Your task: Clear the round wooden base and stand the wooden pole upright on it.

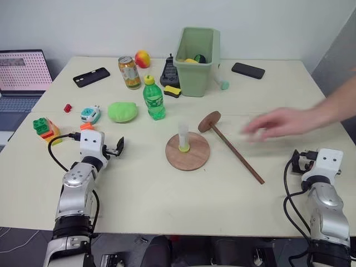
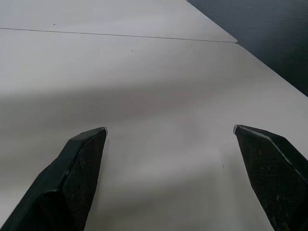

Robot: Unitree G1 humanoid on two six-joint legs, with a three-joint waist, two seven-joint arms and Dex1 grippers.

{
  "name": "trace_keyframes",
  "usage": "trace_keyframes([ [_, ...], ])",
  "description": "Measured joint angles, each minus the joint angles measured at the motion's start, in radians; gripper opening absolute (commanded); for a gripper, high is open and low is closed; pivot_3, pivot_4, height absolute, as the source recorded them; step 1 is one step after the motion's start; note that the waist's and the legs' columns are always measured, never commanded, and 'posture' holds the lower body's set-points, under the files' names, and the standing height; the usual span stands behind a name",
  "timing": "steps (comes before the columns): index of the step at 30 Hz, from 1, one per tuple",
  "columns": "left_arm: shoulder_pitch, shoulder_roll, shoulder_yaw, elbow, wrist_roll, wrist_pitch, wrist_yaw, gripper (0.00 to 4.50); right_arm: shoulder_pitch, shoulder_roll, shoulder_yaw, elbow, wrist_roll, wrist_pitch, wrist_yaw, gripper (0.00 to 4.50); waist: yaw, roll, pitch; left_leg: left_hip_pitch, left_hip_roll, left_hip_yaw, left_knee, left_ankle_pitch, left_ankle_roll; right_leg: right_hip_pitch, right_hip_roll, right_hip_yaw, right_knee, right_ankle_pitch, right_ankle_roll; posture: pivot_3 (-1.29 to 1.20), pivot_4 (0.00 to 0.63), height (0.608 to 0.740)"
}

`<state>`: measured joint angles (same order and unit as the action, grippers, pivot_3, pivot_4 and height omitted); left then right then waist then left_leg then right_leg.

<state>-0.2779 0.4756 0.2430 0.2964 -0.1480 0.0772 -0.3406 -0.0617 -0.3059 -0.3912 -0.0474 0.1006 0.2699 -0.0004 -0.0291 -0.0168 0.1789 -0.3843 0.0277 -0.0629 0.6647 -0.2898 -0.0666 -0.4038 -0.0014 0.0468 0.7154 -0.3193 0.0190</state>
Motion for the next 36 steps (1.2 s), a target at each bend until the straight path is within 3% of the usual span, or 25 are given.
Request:
trace_keyframes([
  [8, 0.01, 0.001, 0.011, -0.019, -0.027, 0.014, -0.016, 4.5, 0.002, -0.013, 0.012, -0.003, 0.0, -0.002, 0.023, 4.44, 0.0, 0.0, 0.0, 0.0, 0.0, 0.0, 0.0, 0.0, 0.0, 0.0, 0.0, 0.0, 0.0, 0.0, 0.0, 0.0, 0.15, 0.74],
  [12, 0.035, 0.037, 0.021, -0.106, -0.099, 0.079, -0.103, 4.5, -0.015, -0.056, 0.049, -0.082, 0.041, 0.013, 0.123, 4.44, -0.002, 0.0, 0.0, 0.0, 0.0, 0.0, 0.0, 0.0, 0.0, 0.0, 0.0, 0.0, 0.0, 0.0, 0.0, 0.0, 0.15, 0.74],
  [18, 0.133, 0.198, 0.022, -0.353, -0.273, 0.232, -0.377, 4.5, -0.102, -0.236, 0.175, -0.281, 0.269, 0.219, 0.449, 4.44, -0.007, 0.0, 0.0, 0.0, 0.001, -0.002, -0.001, 0.0, 0.0, 0.0, 0.002, -0.001, -0.001, 0.0, 0.0, 0.0, 0.15, 0.74],
  [21, 0.168, 0.294, 0.028, -0.488, -0.386, 0.349, -0.507, 4.5, -0.203, -0.301, 0.241, -0.364, 0.481, 0.411, 0.618, 4.44, -0.004, -0.001, 0.001, 0.0, 0.001, -0.004, 0.0, 0.0, 0.0, 0.001, 0.002, -0.002, -0.001, 0.0, 0.0, 0.0, 0.15, 0.74],
  [27, 0.195, 0.379, 0.049, -0.704, -0.548, 0.489, -0.587, 4.5, -0.385, -0.237, 0.359, -0.35, 0.59, 0.523, 0.677, 4.44, -0.002, -0.001, 0.001, 0.0, 0.001, -0.006, 0.0, 0.0, 0.0, 0.003, 0.002, -0.002, -0.003, 0.0, 0.0, 0.0, 0.15, 0.74],
  [36, 0.225, 0.395, 0.081, -0.855, -0.66, 0.581, -0.559, 4.5, -0.476, -0.092, 0.507, -0.198, 0.468, 0.446, 0.663, 4.44, -0.004, -0.001, 0.001, 0.0, 0.001, -0.006, 0.0, 0.0, 0.0, 0.001, 0.002, -0.003, -0.002, 0.0, 0.0, 0.0, 0.15, 0.74],
])
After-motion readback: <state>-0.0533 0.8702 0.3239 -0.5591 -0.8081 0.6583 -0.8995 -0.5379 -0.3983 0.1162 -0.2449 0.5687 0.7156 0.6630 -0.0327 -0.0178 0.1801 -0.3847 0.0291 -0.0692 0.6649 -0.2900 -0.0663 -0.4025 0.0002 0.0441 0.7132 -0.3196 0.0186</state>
